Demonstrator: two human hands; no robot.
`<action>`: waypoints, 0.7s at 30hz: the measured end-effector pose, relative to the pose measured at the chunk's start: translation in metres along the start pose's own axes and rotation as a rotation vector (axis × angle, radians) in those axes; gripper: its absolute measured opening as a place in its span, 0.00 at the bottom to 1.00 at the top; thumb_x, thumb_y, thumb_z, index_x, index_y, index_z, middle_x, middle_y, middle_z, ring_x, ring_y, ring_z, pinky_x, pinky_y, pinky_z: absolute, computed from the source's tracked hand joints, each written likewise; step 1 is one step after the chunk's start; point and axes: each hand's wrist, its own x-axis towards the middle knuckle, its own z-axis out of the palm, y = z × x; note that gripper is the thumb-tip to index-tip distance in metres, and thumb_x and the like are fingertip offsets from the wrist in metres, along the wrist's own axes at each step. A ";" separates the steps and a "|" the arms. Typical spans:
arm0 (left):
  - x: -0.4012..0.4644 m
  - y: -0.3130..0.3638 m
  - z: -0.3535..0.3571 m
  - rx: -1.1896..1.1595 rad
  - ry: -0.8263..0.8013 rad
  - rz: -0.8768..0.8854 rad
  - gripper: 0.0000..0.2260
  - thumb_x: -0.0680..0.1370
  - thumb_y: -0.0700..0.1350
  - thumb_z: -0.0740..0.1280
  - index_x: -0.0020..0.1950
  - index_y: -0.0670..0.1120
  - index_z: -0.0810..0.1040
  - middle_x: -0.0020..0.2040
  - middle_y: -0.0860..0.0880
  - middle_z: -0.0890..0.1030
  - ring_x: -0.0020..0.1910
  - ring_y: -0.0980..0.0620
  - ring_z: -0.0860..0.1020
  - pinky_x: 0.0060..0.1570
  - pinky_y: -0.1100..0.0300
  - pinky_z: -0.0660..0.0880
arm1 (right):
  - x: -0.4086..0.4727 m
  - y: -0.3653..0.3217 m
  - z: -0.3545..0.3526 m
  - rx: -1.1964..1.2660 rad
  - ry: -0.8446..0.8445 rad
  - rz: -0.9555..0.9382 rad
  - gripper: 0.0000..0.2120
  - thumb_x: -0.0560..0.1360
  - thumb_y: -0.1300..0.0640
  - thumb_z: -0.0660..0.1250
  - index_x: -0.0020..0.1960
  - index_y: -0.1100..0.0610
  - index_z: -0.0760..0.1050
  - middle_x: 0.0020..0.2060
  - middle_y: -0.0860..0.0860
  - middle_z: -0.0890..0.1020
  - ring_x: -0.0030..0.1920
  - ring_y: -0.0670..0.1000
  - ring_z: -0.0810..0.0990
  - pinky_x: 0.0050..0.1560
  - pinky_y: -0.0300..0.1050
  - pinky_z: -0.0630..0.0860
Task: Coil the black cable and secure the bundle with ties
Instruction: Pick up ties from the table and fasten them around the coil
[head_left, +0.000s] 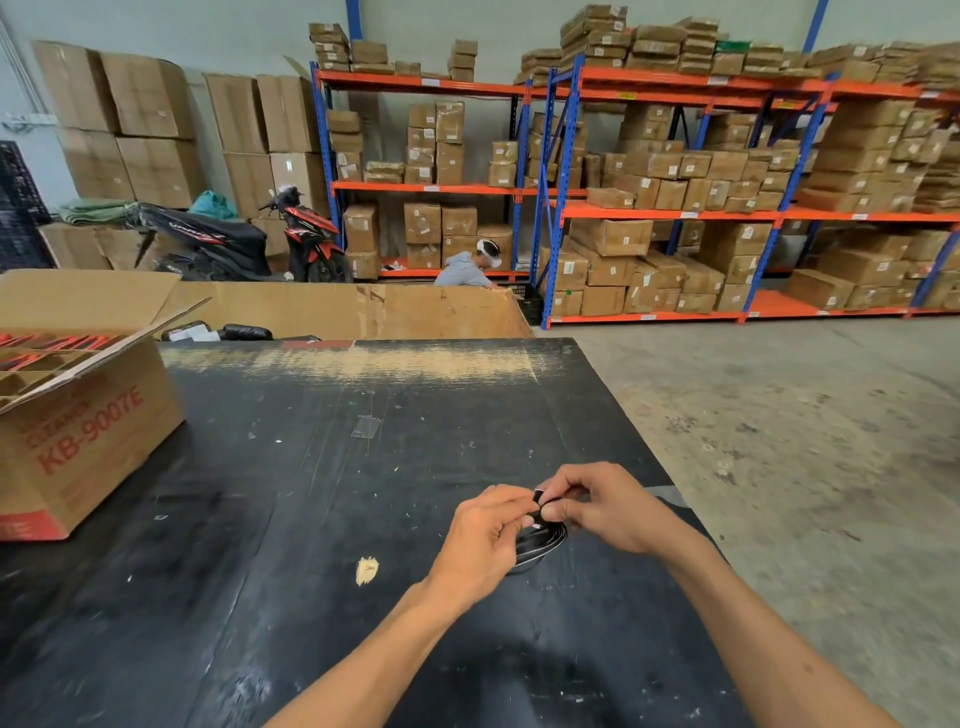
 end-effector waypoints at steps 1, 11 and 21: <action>-0.002 -0.001 0.001 -0.017 -0.011 0.004 0.16 0.73 0.27 0.63 0.53 0.41 0.85 0.53 0.50 0.83 0.52 0.58 0.80 0.54 0.67 0.77 | 0.000 -0.001 -0.003 -0.018 -0.024 0.019 0.04 0.73 0.59 0.77 0.43 0.51 0.85 0.44 0.47 0.88 0.39 0.42 0.83 0.46 0.44 0.78; -0.006 -0.003 0.004 -0.246 -0.018 -0.295 0.08 0.70 0.34 0.75 0.43 0.45 0.87 0.42 0.53 0.85 0.42 0.58 0.82 0.44 0.69 0.74 | -0.001 -0.005 0.007 -0.190 0.068 0.120 0.11 0.67 0.62 0.80 0.42 0.48 0.83 0.37 0.46 0.85 0.40 0.43 0.82 0.40 0.30 0.74; -0.003 -0.016 -0.006 -0.248 -0.159 -0.406 0.08 0.77 0.46 0.70 0.53 0.57 0.83 0.49 0.59 0.84 0.47 0.61 0.81 0.52 0.63 0.76 | -0.002 -0.013 0.025 -0.352 0.116 0.098 0.07 0.72 0.59 0.68 0.45 0.49 0.83 0.39 0.48 0.86 0.46 0.53 0.82 0.47 0.47 0.79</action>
